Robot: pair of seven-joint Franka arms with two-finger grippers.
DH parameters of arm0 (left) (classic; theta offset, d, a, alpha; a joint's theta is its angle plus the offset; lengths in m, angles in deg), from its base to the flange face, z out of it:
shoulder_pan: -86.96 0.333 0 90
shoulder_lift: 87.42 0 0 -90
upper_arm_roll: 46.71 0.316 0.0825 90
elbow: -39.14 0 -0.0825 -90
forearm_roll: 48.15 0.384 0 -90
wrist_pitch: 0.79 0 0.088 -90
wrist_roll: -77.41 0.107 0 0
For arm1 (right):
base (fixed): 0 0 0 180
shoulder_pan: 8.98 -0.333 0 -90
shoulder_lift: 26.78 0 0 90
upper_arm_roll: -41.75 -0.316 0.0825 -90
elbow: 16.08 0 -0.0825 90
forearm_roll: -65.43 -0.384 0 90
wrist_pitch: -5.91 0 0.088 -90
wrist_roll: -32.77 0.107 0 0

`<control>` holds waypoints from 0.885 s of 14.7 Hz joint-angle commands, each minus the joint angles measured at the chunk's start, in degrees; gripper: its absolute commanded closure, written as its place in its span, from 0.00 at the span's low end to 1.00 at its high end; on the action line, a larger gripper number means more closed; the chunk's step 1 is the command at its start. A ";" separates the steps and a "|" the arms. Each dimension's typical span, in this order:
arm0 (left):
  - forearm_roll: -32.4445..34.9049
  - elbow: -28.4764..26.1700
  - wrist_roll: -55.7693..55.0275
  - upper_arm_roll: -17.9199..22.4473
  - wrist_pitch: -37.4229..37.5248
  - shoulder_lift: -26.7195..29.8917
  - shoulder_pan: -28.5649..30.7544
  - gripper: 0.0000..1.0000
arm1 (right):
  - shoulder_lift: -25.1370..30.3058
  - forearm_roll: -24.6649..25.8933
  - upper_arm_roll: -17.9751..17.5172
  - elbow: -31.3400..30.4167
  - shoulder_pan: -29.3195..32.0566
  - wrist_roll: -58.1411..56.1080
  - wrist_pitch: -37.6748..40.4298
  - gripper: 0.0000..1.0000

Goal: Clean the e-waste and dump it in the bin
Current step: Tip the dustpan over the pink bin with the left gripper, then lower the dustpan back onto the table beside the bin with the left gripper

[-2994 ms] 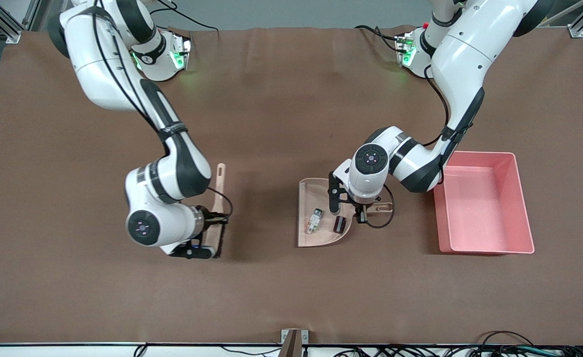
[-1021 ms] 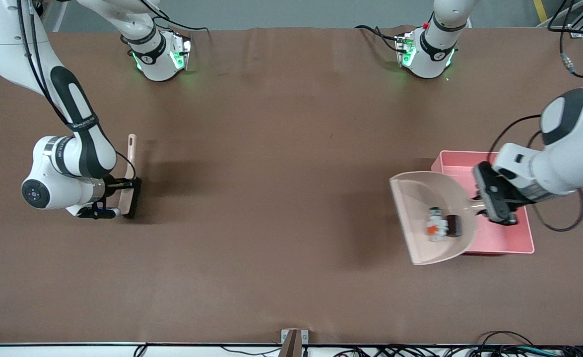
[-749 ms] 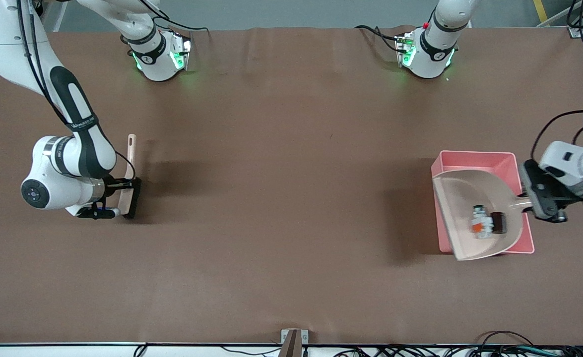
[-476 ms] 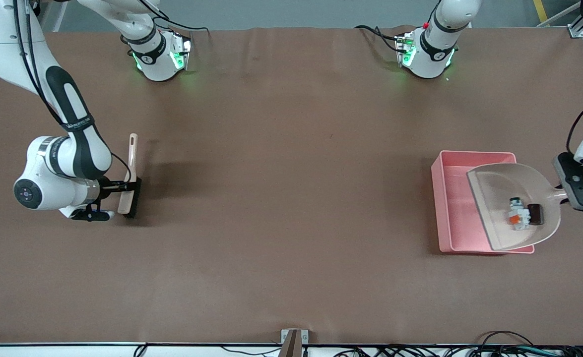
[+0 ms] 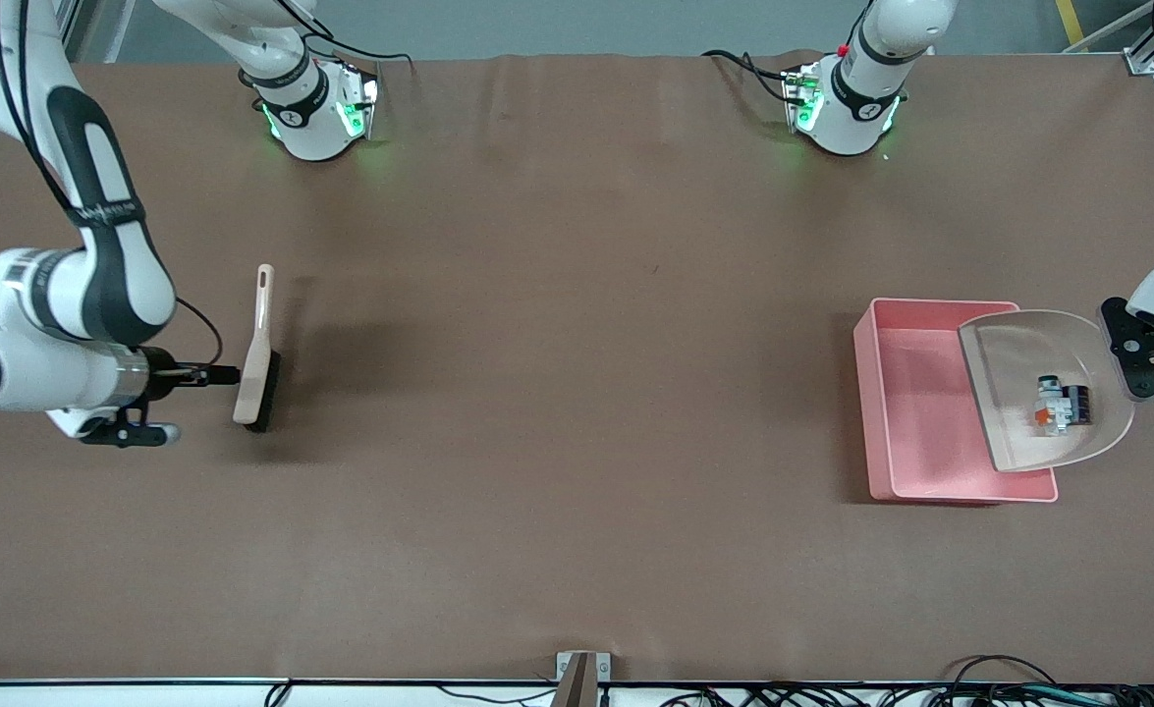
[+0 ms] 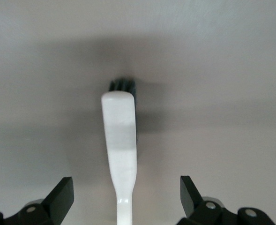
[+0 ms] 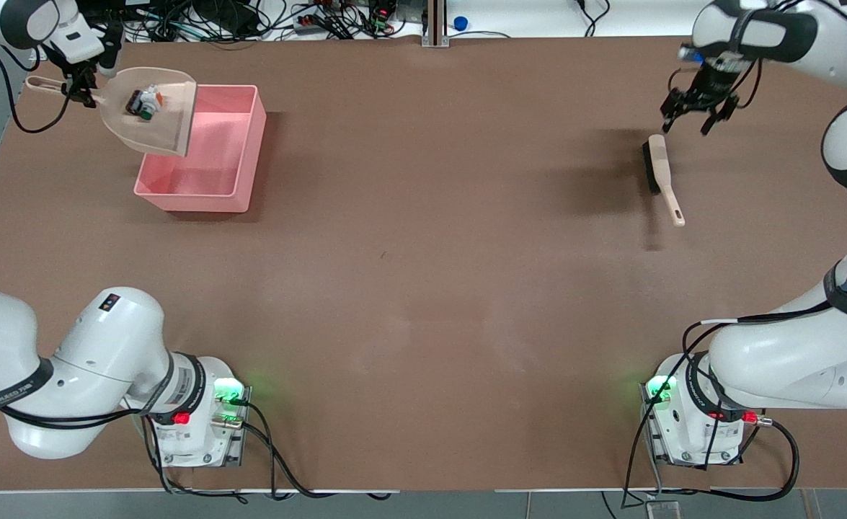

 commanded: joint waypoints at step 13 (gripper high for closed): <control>19.87 -0.87 -2.55 1.29 0.11 -1.50 -1.25 0.99 | 23.07 1.18 -1.32 4.75 -2.09 8.05 12.13 0.00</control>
